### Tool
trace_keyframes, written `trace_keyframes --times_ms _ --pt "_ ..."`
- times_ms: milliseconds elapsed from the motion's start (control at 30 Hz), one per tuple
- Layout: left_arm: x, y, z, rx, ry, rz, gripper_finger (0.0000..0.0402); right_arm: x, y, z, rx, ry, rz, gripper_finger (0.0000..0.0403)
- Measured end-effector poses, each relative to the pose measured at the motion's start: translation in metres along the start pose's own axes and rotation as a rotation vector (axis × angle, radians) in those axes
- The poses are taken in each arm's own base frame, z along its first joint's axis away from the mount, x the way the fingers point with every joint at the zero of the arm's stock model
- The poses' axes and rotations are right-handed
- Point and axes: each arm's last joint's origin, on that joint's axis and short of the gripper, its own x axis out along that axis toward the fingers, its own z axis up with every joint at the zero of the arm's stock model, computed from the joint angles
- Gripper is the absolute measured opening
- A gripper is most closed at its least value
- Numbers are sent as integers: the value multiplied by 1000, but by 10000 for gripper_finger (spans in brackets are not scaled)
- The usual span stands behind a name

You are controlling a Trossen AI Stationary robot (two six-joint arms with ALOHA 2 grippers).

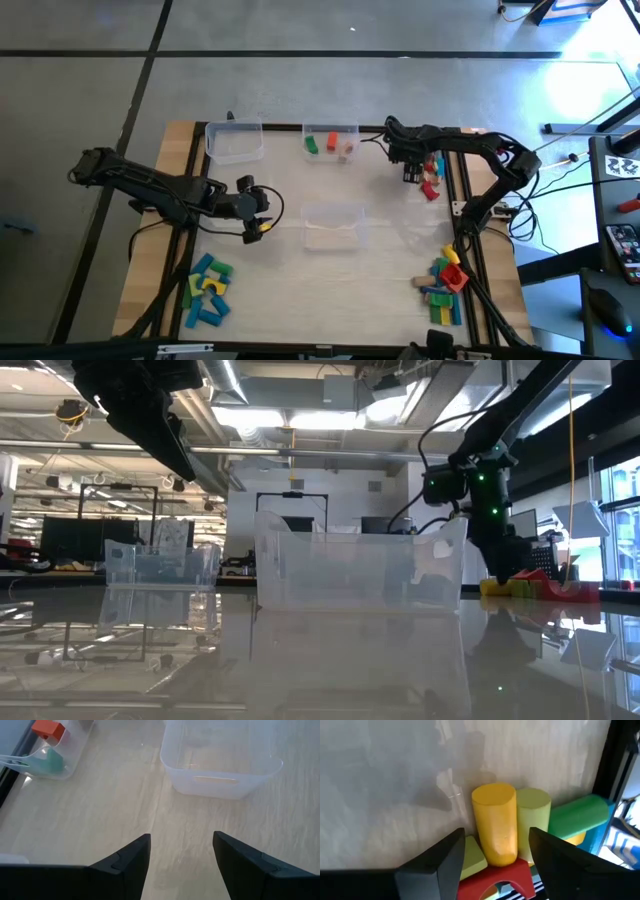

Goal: Sort blocks by size
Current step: Put the yellow cylindrical block into the bottom transparent bin

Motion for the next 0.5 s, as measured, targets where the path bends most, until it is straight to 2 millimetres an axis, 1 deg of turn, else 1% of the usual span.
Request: trace_keyframes --times_ms 300,500 --pt "0 0 0 1 0 0 210 2 -2 2 -12 -34 13 220" --pt "0 0 0 1 1 0 210 17 6 2 -39 8 46 220"
